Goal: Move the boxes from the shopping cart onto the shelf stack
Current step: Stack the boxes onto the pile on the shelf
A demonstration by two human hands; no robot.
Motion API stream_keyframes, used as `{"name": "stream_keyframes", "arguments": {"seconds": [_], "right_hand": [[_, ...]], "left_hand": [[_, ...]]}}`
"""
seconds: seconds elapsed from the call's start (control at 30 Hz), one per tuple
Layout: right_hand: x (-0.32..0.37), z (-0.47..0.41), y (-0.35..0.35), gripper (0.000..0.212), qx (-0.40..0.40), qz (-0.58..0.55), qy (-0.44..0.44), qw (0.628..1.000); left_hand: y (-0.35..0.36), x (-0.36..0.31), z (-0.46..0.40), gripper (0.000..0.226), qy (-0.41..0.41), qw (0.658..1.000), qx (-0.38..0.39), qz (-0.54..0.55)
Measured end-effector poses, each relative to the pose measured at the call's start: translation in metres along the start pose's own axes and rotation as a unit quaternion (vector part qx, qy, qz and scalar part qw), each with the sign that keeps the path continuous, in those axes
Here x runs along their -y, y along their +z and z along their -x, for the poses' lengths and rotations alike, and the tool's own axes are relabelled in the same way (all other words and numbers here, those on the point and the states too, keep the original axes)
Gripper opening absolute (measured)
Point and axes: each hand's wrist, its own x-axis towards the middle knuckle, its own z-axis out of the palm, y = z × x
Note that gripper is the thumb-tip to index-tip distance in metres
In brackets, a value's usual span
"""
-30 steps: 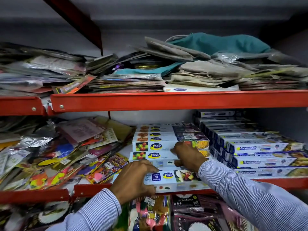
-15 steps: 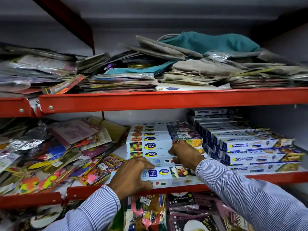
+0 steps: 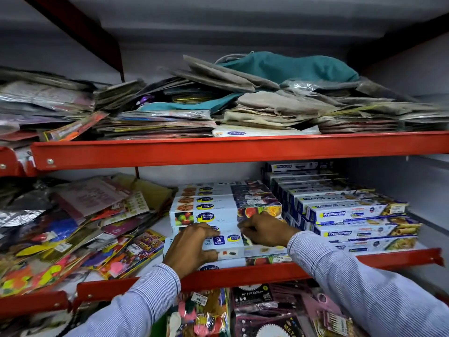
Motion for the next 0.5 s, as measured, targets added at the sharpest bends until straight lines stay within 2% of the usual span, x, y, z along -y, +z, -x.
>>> {"name": "stream_keyframes", "arguments": {"seconds": [0.2, 0.3, 0.5], "right_hand": [[-0.002, 0.005, 0.011, 0.051, -0.007, 0.023, -0.005, 1.000], [-0.002, 0.006, 0.010, 0.059, 0.010, 0.034, 0.000, 0.999], [0.000, 0.009, 0.014, 0.051, 0.014, 0.022, -0.007, 1.000]], "left_hand": [[0.017, -0.003, 0.009, 0.034, 0.025, 0.997, -0.062, -0.033], [0.023, -0.003, 0.010, 0.036, 0.020, 0.998, -0.062, -0.023], [0.028, -0.001, 0.009, 0.040, 0.012, 0.999, -0.050, -0.008]]}}
